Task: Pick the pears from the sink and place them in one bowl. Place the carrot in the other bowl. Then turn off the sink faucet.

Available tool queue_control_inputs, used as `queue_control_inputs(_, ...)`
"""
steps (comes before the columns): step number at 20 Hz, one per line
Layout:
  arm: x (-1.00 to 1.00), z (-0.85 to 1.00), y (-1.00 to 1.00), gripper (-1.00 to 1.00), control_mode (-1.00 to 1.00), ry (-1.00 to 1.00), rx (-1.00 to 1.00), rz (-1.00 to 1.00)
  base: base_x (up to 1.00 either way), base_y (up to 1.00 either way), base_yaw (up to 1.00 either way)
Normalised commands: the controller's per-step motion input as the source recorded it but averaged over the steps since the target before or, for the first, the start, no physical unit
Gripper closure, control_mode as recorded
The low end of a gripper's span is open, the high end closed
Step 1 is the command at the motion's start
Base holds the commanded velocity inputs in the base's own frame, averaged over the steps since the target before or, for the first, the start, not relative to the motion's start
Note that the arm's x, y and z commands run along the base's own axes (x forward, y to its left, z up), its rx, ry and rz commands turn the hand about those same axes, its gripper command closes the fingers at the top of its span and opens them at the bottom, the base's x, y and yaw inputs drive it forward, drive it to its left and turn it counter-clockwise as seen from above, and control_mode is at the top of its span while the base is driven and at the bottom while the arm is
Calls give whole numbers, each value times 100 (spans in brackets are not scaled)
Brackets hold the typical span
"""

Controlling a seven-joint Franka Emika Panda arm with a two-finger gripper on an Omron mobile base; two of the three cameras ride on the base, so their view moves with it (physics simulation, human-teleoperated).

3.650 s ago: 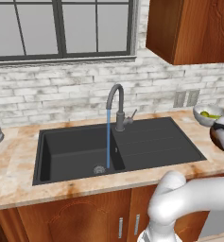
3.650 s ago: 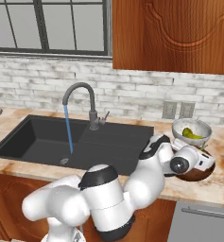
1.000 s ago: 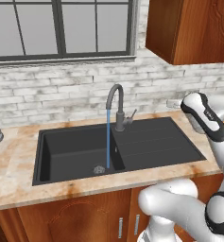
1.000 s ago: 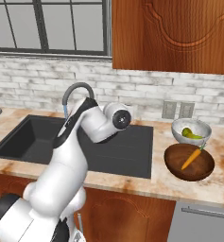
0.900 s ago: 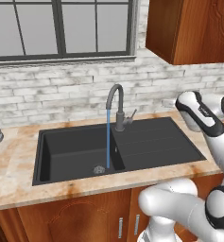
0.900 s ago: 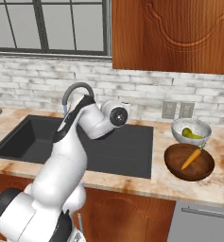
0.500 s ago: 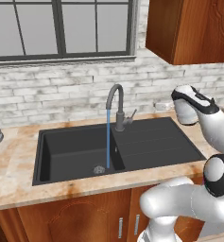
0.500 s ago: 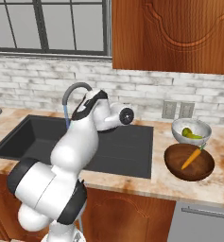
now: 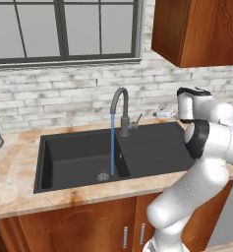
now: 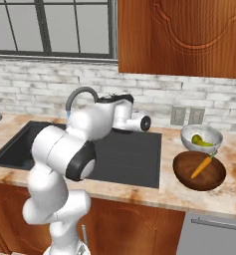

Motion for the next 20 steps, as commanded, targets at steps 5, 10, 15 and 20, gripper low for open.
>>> queue_control_inputs(5, 39, -30, -17, -100, -100, 0, 0, 25, 0, 0, 0)
queue_control_inputs(10, 15, -10, 5, -100, -100, 0, 0, 12, 0, 0, 0)
queue_control_inputs(15, 47, -10, 32, -100, -100, 0, -6, -1, 0, 0, 0)
queue_control_inputs(20, 50, -13, 48, -100, -100, 0, -8, -3, 0, 0, 0)
